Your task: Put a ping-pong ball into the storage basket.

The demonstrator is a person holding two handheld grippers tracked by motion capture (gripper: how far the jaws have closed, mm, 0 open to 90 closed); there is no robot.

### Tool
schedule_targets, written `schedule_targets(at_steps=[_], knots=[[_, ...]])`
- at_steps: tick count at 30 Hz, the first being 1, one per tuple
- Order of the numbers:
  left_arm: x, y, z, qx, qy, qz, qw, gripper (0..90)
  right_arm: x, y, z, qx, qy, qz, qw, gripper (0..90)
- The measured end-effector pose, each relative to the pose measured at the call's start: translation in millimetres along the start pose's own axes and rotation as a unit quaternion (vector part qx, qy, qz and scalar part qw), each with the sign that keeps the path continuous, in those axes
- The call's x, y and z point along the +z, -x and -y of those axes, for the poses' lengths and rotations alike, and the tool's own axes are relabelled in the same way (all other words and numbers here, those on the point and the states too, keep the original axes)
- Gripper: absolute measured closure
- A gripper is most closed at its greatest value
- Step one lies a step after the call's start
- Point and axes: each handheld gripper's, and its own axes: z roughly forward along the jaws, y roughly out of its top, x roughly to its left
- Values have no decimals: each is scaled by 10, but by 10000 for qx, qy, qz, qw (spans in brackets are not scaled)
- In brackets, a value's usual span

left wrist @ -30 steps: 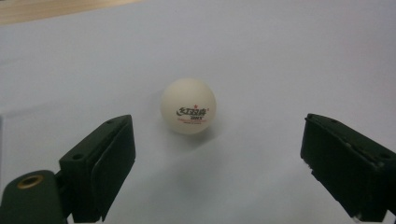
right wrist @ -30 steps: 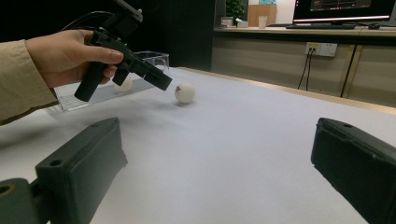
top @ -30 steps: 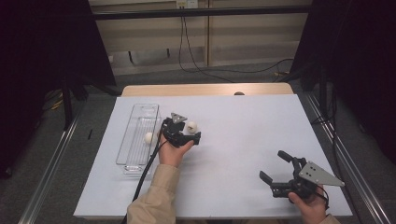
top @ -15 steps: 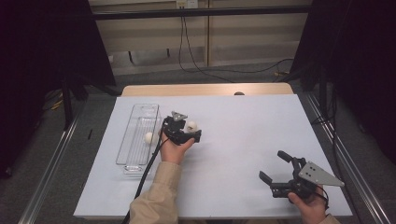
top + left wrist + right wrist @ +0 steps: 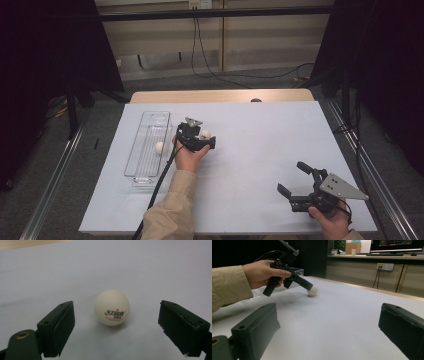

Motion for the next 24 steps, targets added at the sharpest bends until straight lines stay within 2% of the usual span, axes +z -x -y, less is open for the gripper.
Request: schedule_targets(at_steps=[3, 6, 13, 16, 18, 20, 24], knots=[[37, 1, 5, 10, 35, -65, 10000, 151, -1, -1, 0, 2, -1, -4, 10000, 19], [68, -16, 13, 3, -31, -104, 9999, 163, -4, -1, -2, 9, 6, -11, 10000, 19], [127, -40, 34, -68, -109, -61, 9999, 195, -4, -2, -2, 25, 4, -7, 10000, 19], [145, -34, 36, -3, -37, -56, 10000, 235, -3, -3, -2, 22, 6, -9, 10000, 19], [157, -32, 39, -76, -46, -2, 10000, 267, -4, -1, -2, 29, 5, -11, 10000, 19], [166, -31, 38, 9, -79, 16, 10000, 274, -6, 0, -3, 33, 18, -9, 10000, 19], [184, -27, 35, 25, -81, 23, 10000, 314, -5, 1, -2, 27, 9, -9, 10000, 19]])
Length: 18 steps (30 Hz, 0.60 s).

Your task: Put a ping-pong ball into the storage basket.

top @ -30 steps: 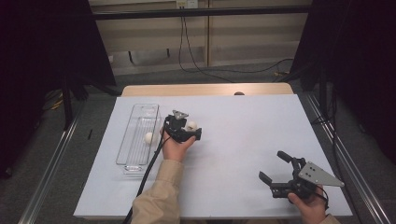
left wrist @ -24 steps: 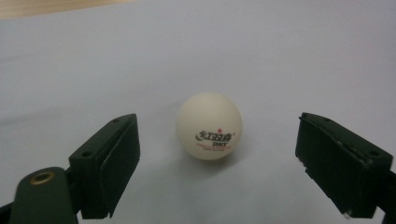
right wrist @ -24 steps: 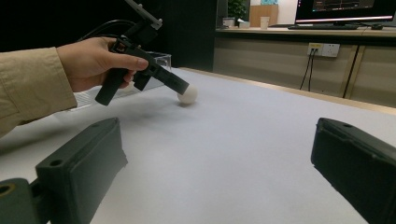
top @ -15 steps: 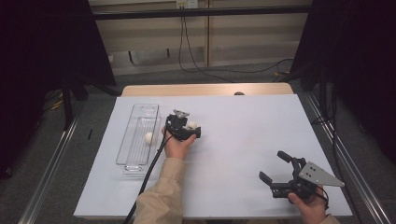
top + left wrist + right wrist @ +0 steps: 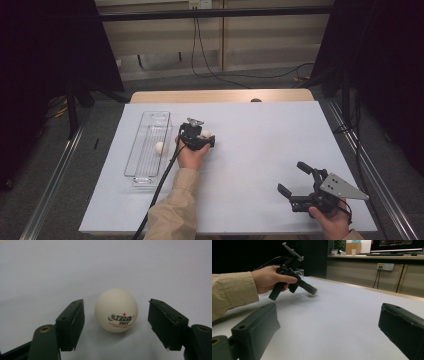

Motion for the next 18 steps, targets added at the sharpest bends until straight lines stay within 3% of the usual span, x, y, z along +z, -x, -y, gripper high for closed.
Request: schedule_targets(at_steps=[6, 18], knots=[[44, 8, 3, -74, -20, 7, 10000, 381, -7, 1, -2, 0, 6, 3, 10000, 19], [90, 6, 7, -29, -59, 20, 10000, 488, -6, 2, -2, -6, -1, 1, 10000, 19]])
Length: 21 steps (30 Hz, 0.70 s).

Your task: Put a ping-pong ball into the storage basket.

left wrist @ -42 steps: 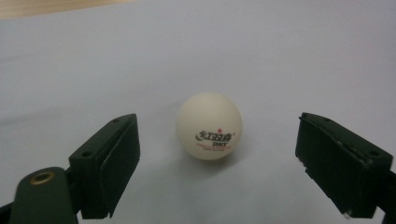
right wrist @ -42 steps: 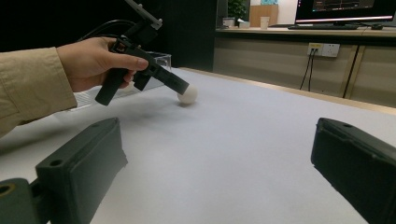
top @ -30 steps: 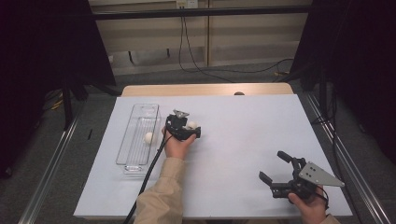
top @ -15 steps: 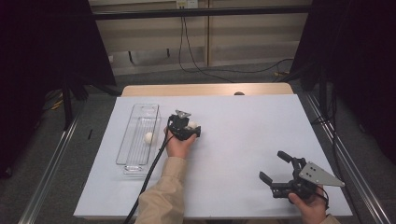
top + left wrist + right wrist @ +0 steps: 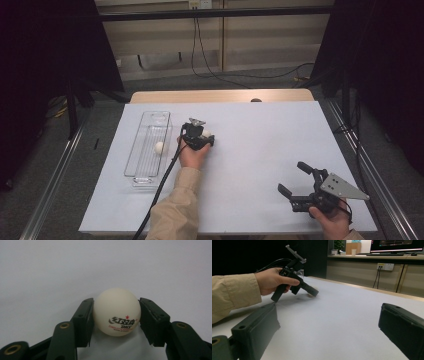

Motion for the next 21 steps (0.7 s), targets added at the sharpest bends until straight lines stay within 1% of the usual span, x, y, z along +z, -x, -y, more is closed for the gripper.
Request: schedule_targets(at_steps=[3, 10, 14, 16, 17, 21], knots=[[0, -8, -2, -56, 2, 18, 10000, 506, -4, -3, -1, -3, 7, -5, 10000, 19], [-26, -11, -6, -53, -39, 11, 10000, 510, -3, 4, -2, -4, 2, -3, 10000, 19], [-52, -7, -8, -56, -51, 56, 10000, 510, -6, 9, -2, -1, 4, -6, 10000, 19], [-67, 6, -15, -111, -31, 108, 9999, 510, -4, 8, -2, 0, 6, -4, 10000, 19], [-80, 7, -20, -78, -45, 140, 9999, 510, -3, 8, -1, -7, 5, -3, 10000, 20], [-117, 42, -32, -93, -20, 232, 9997, 510, -3, 6, -2, -6, 5, 1, 10000, 19]])
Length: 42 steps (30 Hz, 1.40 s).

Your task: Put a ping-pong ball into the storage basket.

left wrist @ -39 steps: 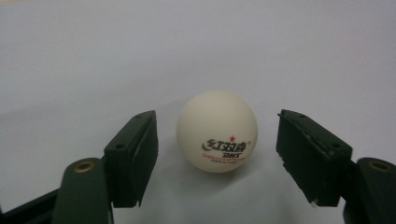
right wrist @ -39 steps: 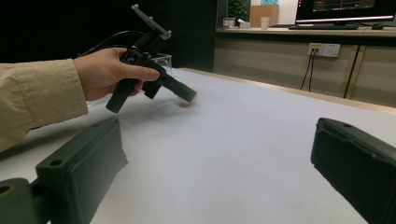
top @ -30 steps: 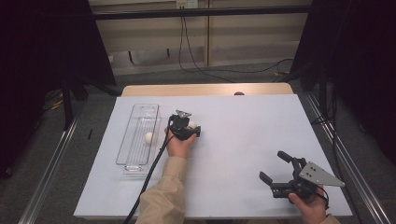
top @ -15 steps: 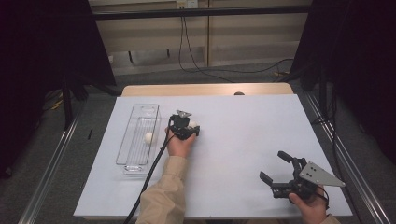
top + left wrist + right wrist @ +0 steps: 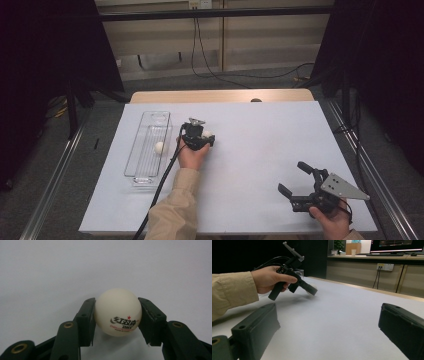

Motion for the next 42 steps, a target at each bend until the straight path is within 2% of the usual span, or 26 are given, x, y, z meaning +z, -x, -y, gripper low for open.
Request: schedule_targets(at_steps=[14, 17, 23, 26, 34, 42], knots=[[-108, 26, 29, 26, -146, 311, 9994, 511, -1, 10, -1, 15, 19, 11, 10000, 19], [-114, 19, 34, 64, -216, 309, 9993, 511, 2, 9, -1, 9, 16, 10, 10000, 19], [-171, 36, 17, 103, -195, 385, 9990, 510, 1, 11, -1, 18, 18, 16, 10000, 19], [-194, 31, 19, 58, -204, 410, 9989, 511, 2, 10, -1, 9, 20, 9, 10000, 18], [-270, 34, 44, 92, -254, 507, 9983, 510, 2, 4, -2, -6, 14, -16, 10000, 19], [-324, 7, 65, 75, -275, 509, 9983, 510, 1, 5, -2, -5, 22, -3, 10000, 19]])
